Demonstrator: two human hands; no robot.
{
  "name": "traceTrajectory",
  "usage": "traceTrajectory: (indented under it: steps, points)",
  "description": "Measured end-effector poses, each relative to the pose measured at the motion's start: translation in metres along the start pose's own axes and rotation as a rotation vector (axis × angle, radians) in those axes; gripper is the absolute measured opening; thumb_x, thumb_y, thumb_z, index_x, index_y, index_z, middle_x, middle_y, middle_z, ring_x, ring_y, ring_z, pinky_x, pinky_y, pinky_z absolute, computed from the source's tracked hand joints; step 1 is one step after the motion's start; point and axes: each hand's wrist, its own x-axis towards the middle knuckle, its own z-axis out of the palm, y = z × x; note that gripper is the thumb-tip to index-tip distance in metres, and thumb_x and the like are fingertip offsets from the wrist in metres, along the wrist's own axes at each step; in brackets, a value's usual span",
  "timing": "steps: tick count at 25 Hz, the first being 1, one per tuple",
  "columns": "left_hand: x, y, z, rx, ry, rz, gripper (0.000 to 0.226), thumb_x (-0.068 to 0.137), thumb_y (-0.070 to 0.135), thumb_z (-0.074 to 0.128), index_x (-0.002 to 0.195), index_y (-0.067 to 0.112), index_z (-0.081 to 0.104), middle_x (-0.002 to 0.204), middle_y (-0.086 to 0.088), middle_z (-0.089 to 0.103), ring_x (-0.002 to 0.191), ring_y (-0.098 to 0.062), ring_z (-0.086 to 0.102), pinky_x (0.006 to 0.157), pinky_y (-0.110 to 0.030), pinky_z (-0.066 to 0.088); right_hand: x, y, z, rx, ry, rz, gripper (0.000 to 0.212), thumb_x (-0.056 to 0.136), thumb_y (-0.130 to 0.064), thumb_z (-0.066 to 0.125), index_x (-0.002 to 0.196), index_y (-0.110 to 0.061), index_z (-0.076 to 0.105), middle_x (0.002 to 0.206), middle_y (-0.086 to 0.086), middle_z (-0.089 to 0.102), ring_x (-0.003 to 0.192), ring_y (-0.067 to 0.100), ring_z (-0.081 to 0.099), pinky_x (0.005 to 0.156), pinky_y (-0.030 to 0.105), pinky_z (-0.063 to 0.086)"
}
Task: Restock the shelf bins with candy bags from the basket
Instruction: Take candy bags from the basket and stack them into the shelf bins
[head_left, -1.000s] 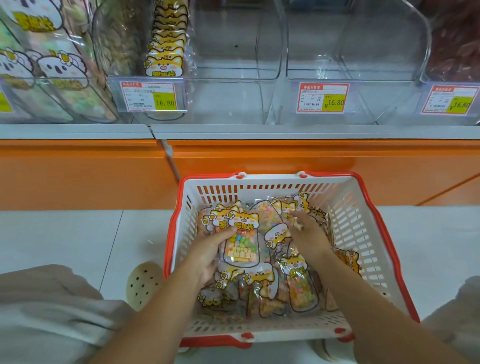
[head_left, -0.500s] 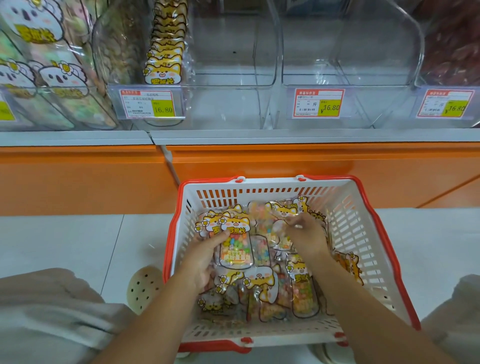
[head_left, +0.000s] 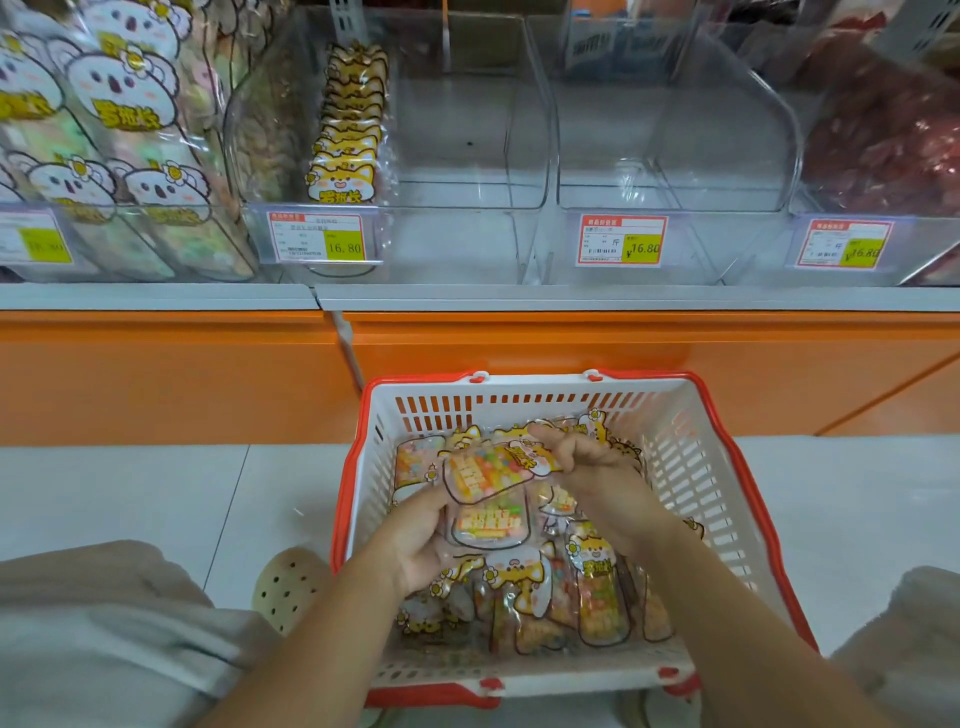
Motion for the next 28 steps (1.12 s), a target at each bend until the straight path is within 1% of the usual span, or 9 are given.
traceTrajectory:
  steps: [5,8,11,13,16,18,21,24,28]
  points:
    - [-0.004,0.01,-0.004,-0.014,-0.032,0.005,0.038,0.081,0.032,0.067,0.111,0.009,0.071,0.112,-0.016,0.071,0.094,-0.029,0.071,0.073,-0.038,0.06,0.003,-0.004,-0.008,0.233,-0.136,0.046,0.034,0.074,0.008,0.045,0.056,-0.021,0.045,0.139,0.001,0.056,0.14,0.016,0.036,0.105,0.058,0.03]
    - [-0.009,0.012,-0.001,0.008,-0.08,-0.01,0.039,0.084,0.032,0.067,0.115,0.009,0.068,0.117,-0.017,0.069,0.106,-0.032,0.068,0.084,-0.043,0.057,0.0,-0.008,-0.002,0.124,-0.088,0.045,0.037,0.07,0.01,0.044,0.055,-0.024,0.046,0.132,-0.003,0.062,0.135,0.012,0.042,0.094,0.043,0.038]
    - [-0.012,0.009,0.005,0.084,-0.107,0.028,0.059,0.073,0.027,0.076,0.123,0.001,0.06,0.115,-0.017,0.07,0.108,-0.032,0.066,0.087,-0.043,0.055,0.004,0.004,0.008,0.184,0.045,0.047,0.039,0.086,0.012,0.045,0.064,-0.018,0.057,0.137,-0.001,0.057,0.138,0.021,0.039,0.091,0.05,0.045]
    - [-0.014,0.01,0.008,0.139,-0.066,0.095,0.074,0.061,0.024,0.084,0.124,0.0,0.053,0.11,-0.014,0.072,0.109,-0.032,0.066,0.09,-0.046,0.051,0.002,0.011,0.017,0.451,0.163,0.126,0.015,0.098,-0.017,0.052,0.098,-0.015,0.067,0.146,0.006,0.046,0.135,0.032,0.043,0.097,0.052,0.043]
    - [-0.018,0.015,0.012,0.175,-0.009,0.221,0.089,0.054,0.024,0.088,0.132,0.01,0.047,0.11,-0.011,0.073,0.103,-0.027,0.069,0.088,-0.042,0.053,-0.01,0.006,0.037,0.455,-0.041,0.298,0.064,0.082,-0.067,0.058,0.13,-0.025,0.054,0.143,0.002,0.049,0.125,0.025,0.053,0.105,0.049,0.04]
    - [-0.024,0.02,0.015,0.224,0.002,0.269,0.109,0.051,0.032,0.092,0.143,0.016,0.037,0.122,-0.008,0.068,0.109,-0.022,0.065,0.084,-0.037,0.051,-0.017,0.003,0.047,0.131,-0.102,0.284,0.075,0.079,-0.057,0.069,0.142,-0.029,0.038,0.133,-0.007,0.058,0.118,0.015,0.058,0.106,0.049,0.04]
    - [-0.039,0.029,0.025,0.315,-0.028,0.268,0.132,0.051,0.061,0.086,0.154,0.034,0.009,0.155,0.001,0.034,0.139,-0.022,0.037,0.111,-0.05,0.031,-0.022,-0.009,0.057,0.01,0.007,0.159,0.071,0.08,-0.028,0.077,0.138,-0.036,0.036,0.114,-0.016,0.069,0.099,0.005,0.067,0.09,0.039,0.05]
    - [-0.055,0.036,0.036,0.612,0.059,0.406,0.114,0.069,0.076,0.06,0.154,0.032,-0.001,0.159,0.003,0.024,0.143,-0.021,0.03,0.116,-0.045,0.026,-0.021,-0.015,0.053,0.061,0.049,0.09,0.066,0.078,-0.01,0.079,0.13,-0.034,0.046,0.108,-0.011,0.071,0.096,0.01,0.069,0.087,0.035,0.052]
    - [-0.07,0.04,0.048,0.563,0.014,0.561,0.068,0.092,0.05,0.053,0.143,0.05,0.008,0.129,0.02,0.033,0.12,0.002,0.032,0.09,-0.002,0.038,-0.019,-0.024,0.064,-0.087,0.079,-0.019,0.088,0.071,-0.026,0.079,0.14,-0.053,0.031,0.136,-0.023,0.052,0.127,0.005,0.048,0.103,0.039,0.043]
